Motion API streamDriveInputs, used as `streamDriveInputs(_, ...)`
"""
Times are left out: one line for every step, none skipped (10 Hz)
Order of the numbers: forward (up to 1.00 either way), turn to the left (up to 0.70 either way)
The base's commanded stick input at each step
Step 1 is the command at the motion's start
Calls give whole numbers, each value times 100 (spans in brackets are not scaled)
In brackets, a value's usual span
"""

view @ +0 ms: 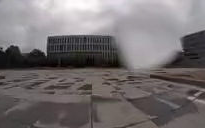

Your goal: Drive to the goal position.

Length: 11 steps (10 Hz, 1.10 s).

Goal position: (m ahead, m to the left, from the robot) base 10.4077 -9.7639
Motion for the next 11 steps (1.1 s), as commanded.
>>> streamDriveInputs(70,0)
streamDriveInputs(70,0)
streamDriveInputs(70,0)
streamDriveInputs(70,0)
streamDriveInputs(70,0)
streamDriveInputs(70,0)
streamDriveInputs(70,0)
streamDriveInputs(70,0)
streamDriveInputs(70,0)
streamDriveInputs(70,0)
streamDriveInputs(70,0)
